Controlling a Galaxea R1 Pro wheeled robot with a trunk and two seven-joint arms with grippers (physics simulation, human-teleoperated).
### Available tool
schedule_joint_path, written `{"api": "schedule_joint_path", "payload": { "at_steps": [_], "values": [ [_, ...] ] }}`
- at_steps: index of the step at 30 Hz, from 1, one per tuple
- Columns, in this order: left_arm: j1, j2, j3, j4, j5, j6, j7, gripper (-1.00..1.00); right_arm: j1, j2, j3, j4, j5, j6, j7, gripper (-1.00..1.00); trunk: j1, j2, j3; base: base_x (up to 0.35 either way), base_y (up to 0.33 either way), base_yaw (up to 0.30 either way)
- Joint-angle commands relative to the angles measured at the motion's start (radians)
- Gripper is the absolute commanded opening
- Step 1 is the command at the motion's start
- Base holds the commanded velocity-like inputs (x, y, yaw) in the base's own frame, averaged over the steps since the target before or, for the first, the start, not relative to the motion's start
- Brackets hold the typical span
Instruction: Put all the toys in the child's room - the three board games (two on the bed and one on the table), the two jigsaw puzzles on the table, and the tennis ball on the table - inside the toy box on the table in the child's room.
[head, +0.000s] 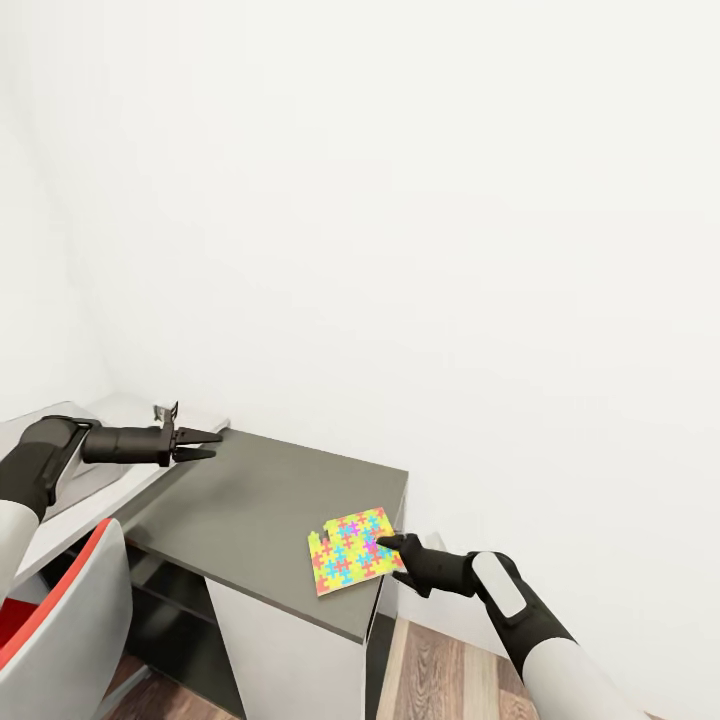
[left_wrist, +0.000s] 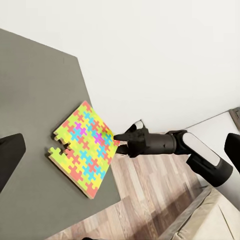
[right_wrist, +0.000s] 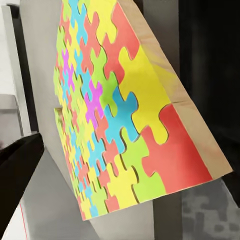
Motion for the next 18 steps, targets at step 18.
{"api": "schedule_joint_path", "payload": {
  "at_steps": [18],
  "values": [
    [-0.001, -0.001, -0.001, 0.000, -0.004, 0.010, -0.007, 1.00, 0.000, 0.001, -0.003, 0.000, 0.004, 0.008, 0.008, -1.00, -0.058, 0.104, 0.046, 0.000, 0.000, 0.000]
  ]
}}
